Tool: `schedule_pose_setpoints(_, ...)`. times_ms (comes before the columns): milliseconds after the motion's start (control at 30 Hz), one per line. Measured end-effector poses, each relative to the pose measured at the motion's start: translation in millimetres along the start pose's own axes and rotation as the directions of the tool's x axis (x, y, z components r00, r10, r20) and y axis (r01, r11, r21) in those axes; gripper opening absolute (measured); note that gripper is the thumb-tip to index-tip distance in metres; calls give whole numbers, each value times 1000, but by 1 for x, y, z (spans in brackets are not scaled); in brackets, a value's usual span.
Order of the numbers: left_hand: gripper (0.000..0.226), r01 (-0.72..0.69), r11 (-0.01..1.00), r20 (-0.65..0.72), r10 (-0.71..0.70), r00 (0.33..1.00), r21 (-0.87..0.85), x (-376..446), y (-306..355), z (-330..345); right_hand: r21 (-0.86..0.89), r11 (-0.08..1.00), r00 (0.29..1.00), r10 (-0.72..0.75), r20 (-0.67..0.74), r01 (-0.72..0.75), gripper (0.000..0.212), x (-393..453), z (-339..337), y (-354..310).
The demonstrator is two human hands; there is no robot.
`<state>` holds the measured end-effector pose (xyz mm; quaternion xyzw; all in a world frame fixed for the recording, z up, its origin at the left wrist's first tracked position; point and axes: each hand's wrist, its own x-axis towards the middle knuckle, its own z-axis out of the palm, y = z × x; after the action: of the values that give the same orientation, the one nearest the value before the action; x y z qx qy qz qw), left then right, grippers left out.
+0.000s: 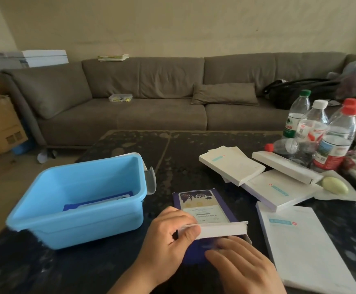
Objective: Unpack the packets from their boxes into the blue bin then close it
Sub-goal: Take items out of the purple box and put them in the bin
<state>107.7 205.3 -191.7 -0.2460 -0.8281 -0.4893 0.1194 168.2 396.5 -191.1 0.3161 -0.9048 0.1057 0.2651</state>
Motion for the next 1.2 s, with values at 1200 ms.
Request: schedule_pose_setpoints(1200, 8, 307, 950, -818, -131, 561, 58, -24, -17, -206, 566, 719, 915, 308, 262, -404, 9, 252, -40, -28)
